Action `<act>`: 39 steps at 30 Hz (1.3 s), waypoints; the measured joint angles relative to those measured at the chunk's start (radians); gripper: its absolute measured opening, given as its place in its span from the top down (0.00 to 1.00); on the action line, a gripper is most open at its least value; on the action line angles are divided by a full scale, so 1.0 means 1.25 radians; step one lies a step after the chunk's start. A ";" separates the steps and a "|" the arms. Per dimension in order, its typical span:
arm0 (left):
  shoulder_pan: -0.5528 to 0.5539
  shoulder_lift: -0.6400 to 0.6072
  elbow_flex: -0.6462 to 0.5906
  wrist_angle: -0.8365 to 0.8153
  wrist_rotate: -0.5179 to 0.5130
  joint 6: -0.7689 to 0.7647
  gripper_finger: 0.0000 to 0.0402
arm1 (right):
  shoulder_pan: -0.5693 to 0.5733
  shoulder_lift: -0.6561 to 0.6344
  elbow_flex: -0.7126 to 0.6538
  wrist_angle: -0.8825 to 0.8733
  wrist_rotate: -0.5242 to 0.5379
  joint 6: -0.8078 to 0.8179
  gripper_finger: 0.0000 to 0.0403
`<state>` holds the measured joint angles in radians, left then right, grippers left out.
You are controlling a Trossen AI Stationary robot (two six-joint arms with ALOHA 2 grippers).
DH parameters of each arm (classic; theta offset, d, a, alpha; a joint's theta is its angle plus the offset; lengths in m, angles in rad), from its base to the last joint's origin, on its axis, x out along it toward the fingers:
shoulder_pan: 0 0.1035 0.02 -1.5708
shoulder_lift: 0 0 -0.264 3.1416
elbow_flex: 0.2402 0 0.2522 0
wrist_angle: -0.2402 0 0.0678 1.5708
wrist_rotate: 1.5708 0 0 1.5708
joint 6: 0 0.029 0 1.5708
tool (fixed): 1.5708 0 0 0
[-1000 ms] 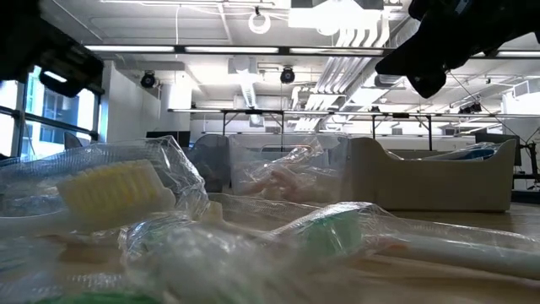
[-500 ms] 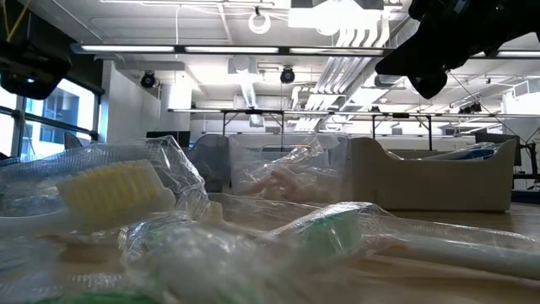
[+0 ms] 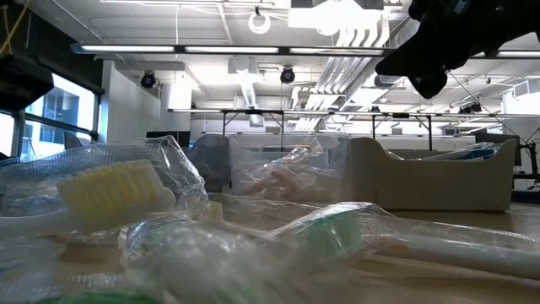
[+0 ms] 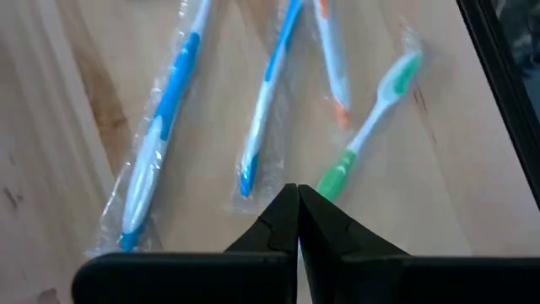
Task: Pick & Place Toothbrushes
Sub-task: Put the green toothbrush into the black bin
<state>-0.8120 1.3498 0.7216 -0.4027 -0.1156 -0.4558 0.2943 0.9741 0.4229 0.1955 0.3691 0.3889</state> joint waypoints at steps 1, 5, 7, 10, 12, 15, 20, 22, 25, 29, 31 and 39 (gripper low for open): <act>0.000 0.003 0.000 0.003 -0.003 -0.011 0.99 | 0.000 0.000 0.000 -0.001 0.000 0.000 1.00; 0.000 0.005 0.000 0.006 -0.004 -0.029 0.93 | 0.000 0.000 0.000 -0.004 0.000 0.000 1.00; 0.000 0.006 0.000 0.007 -0.004 -0.037 0.88 | 0.000 0.000 0.000 -0.004 0.000 0.000 1.00; 0.000 0.006 0.000 0.010 0.014 -0.041 0.80 | 0.000 0.000 0.000 -0.004 0.000 0.004 1.00; 0.000 0.006 0.000 0.009 0.026 -0.043 0.74 | 0.000 0.000 0.000 -0.004 0.000 0.004 1.00; 0.000 0.006 0.000 0.008 0.060 -0.043 0.68 | 0.000 0.000 0.000 -0.004 0.000 0.004 1.00; 0.000 0.022 0.000 0.006 0.084 -0.042 0.64 | 0.000 0.000 0.000 -0.004 0.000 0.004 1.00; 0.000 0.037 0.000 0.004 0.085 -0.042 0.64 | 0.000 0.000 0.000 -0.004 0.000 0.002 0.99; 0.000 0.071 0.000 0.001 0.081 -0.038 0.65 | 0.000 0.000 0.000 -0.004 0.000 0.001 0.99; 0.000 0.113 0.000 0.003 0.080 -0.038 0.66 | 0.000 0.000 0.000 -0.004 0.000 0.000 1.00; 0.000 0.127 0.001 0.008 0.079 -0.038 0.66 | 0.000 0.000 0.000 -0.004 0.000 0.000 1.00; 0.000 0.146 0.003 0.010 0.106 -0.038 0.67 | 0.000 0.000 0.000 -0.004 0.000 0.000 1.00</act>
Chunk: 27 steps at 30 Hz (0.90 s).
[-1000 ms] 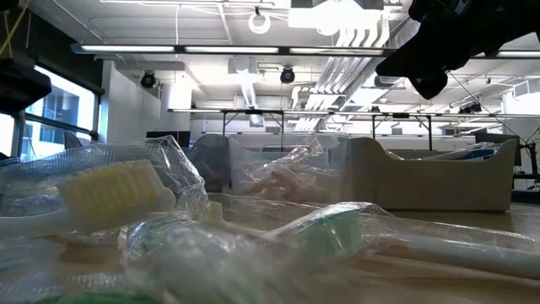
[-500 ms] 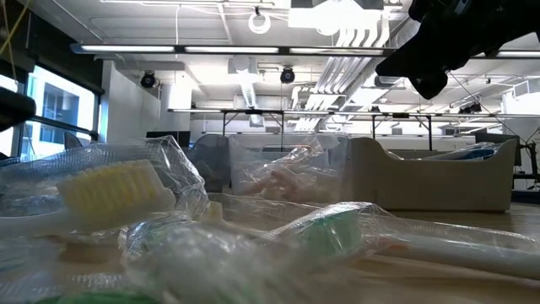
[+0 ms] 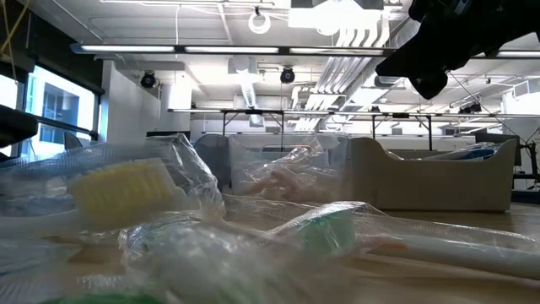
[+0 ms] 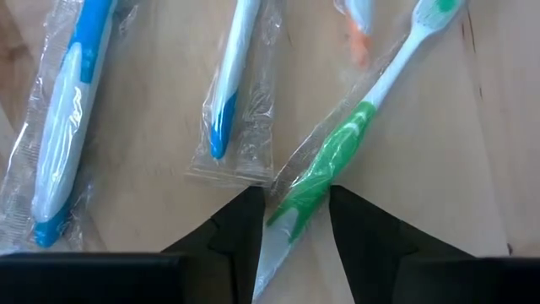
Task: Pick & Place Toothbrushes
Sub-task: Put the green toothbrush into the black bin
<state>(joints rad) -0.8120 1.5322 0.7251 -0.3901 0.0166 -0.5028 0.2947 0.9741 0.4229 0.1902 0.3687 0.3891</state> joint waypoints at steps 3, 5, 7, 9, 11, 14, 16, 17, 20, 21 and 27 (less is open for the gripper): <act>0.000 0.001 -0.001 0.004 0.018 0.000 0.71 | 0.000 0.000 0.000 0.000 0.000 0.000 1.00; 0.000 0.001 -0.001 0.005 0.033 0.000 0.76 | 0.000 0.000 0.000 0.000 0.000 0.000 0.99; 0.000 0.001 -0.001 0.005 0.044 0.000 0.82 | 0.000 0.000 0.000 0.000 0.000 0.000 1.00; 0.000 0.001 -0.001 0.004 0.065 0.000 0.89 | 0.000 0.000 0.000 0.000 0.000 0.000 0.99; 0.000 0.002 -0.001 0.003 0.093 -0.002 0.94 | 0.000 0.000 0.000 0.000 0.000 0.000 0.99; 0.000 0.001 -0.002 0.002 0.125 -0.002 0.98 | 0.000 0.000 0.000 0.000 0.000 0.000 1.00; 0.000 -0.003 -0.002 0.002 0.130 -0.002 0.98 | 0.000 0.000 0.000 0.000 0.000 0.000 0.99; 0.000 -0.005 -0.002 0.003 0.129 -0.002 0.98 | 0.000 0.000 0.000 0.000 0.000 0.000 1.00; 0.000 -0.020 -0.004 -0.004 0.128 -0.002 0.98 | 0.000 0.000 0.000 0.000 0.000 0.000 1.00; 0.000 -0.027 -0.005 -0.008 0.126 -0.002 0.98 | 0.000 0.000 0.000 0.000 0.000 0.000 1.00; 0.000 -0.081 -0.007 -0.014 0.119 -0.002 0.98 | 0.000 0.000 0.000 0.000 0.000 -0.001 1.00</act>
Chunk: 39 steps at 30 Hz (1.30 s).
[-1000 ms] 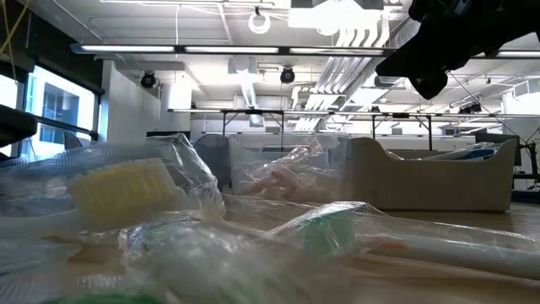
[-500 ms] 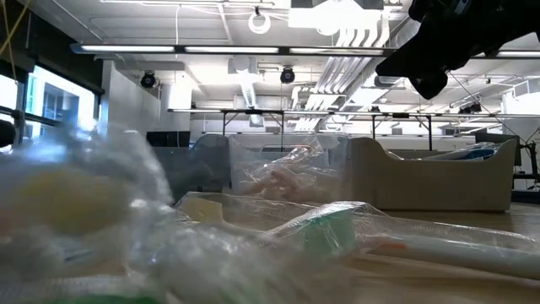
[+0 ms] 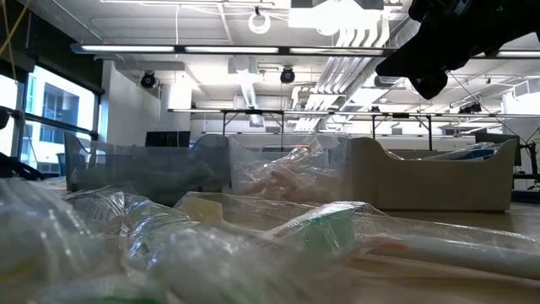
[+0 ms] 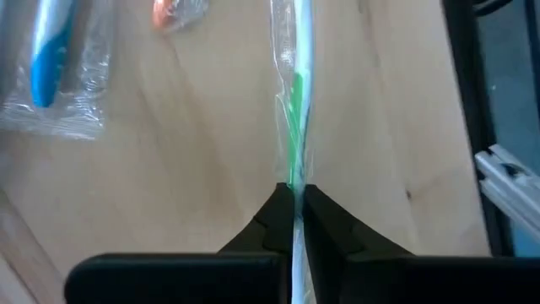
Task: Pick & Place Toothbrushes
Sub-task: Put the green toothbrush into the black bin
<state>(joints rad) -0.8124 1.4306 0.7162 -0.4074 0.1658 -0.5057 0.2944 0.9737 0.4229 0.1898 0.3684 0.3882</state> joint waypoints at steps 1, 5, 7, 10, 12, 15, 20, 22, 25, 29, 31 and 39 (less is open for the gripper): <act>0.000 -0.009 0.000 -0.003 0.000 0.000 0.98 | 0.000 0.000 0.000 0.000 0.000 0.000 1.00; 0.000 -0.052 0.001 -0.010 -0.020 -0.019 0.99 | 0.000 0.000 0.000 -0.002 0.000 0.000 1.00; 0.001 -0.076 0.001 -0.019 -0.035 -0.021 1.00 | 0.000 0.000 0.000 -0.002 0.000 0.000 1.00; 0.001 -0.116 0.002 -0.021 -0.075 -0.031 1.00 | 0.000 0.000 0.000 -0.003 0.000 0.000 1.00; 0.001 -0.143 0.002 -0.029 -0.115 -0.049 1.00 | 0.000 0.000 0.000 -0.004 0.000 -0.005 1.00; 0.001 -0.187 0.002 -0.042 -0.160 -0.078 1.00 | 0.000 0.000 0.000 -0.004 0.000 -0.021 1.00; 0.001 -0.254 0.003 -0.053 -0.283 -0.102 1.00 | 0.000 0.000 0.000 -0.005 0.000 -0.026 1.00; 0.001 -0.277 0.003 -0.055 -0.339 -0.102 1.00 | 0.000 0.000 0.000 -0.005 0.000 -0.035 1.00; 0.001 -0.307 0.003 -0.053 -0.445 -0.103 1.00 | 0.000 0.000 0.000 -0.005 0.000 -0.042 1.00; 0.001 -0.331 0.003 -0.054 -0.578 -0.100 1.00 | 0.000 0.000 0.000 -0.005 0.011 -0.042 1.00; 0.001 -0.337 0.003 -0.054 -0.634 -0.085 1.00 | 0.000 0.000 0.000 -0.005 0.026 -0.042 1.00; 0.082 -0.340 0.004 -0.054 -0.744 -0.056 1.00 | 0.000 0.000 0.000 -0.005 0.097 -0.042 1.00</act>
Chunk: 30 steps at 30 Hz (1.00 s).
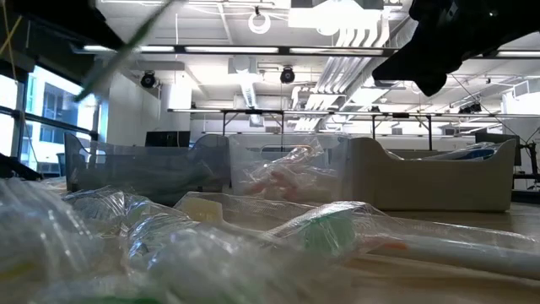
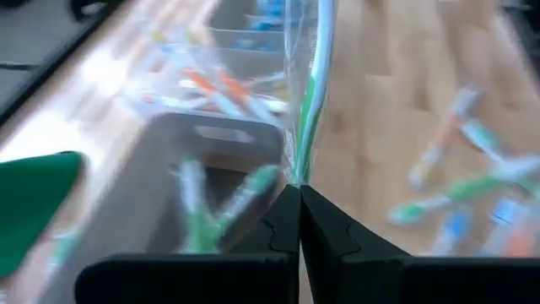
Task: Pick & Place Toothbrushes
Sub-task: Put the green toothbrush into the black bin
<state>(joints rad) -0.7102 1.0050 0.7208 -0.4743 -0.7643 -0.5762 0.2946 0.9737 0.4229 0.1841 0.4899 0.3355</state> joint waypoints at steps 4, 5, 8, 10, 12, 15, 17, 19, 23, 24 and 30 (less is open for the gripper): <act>0.100 0.000 0.000 0.000 -0.002 0.075 1.00 | 0.000 0.000 0.000 0.001 0.008 0.004 1.00; 0.126 0.000 0.000 0.000 -0.003 0.095 1.00 | 0.000 0.000 0.000 0.001 0.007 0.004 1.00; 0.197 0.000 0.000 -0.005 -0.002 0.149 1.00 | 0.000 0.000 0.000 0.004 0.007 0.005 1.00; 0.235 0.000 0.000 -0.016 0.019 0.197 1.00 | 0.000 0.000 0.000 0.003 0.006 0.005 1.00; 0.270 0.000 0.000 -0.036 0.044 0.229 1.00 | 0.000 0.000 0.000 0.003 0.005 0.006 1.00; 0.311 0.000 0.000 -0.063 0.069 0.224 1.00 | 0.000 0.000 0.000 0.001 0.005 0.006 1.00; 0.331 0.000 0.000 -0.077 0.086 0.218 1.00 | 0.000 0.000 0.000 0.000 0.005 0.006 1.00; 0.341 0.000 -0.001 -0.084 0.096 0.213 1.00 | 0.000 0.000 0.000 0.000 0.005 0.006 1.00; 0.349 0.014 -0.025 -0.072 0.097 0.208 1.00 | 0.000 0.000 0.000 0.000 0.005 0.006 1.00; 0.349 0.021 -0.034 -0.071 0.097 0.202 1.00 | 0.000 0.000 0.000 0.000 0.005 0.006 1.00; 0.349 0.075 -0.085 -0.002 0.087 0.184 1.00 | 0.000 0.000 0.000 -0.001 0.005 0.006 1.00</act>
<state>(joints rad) -0.2745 1.0987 0.6152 -0.4765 -0.6559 -0.3458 0.2944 0.9737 0.4229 0.1833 0.4961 0.3431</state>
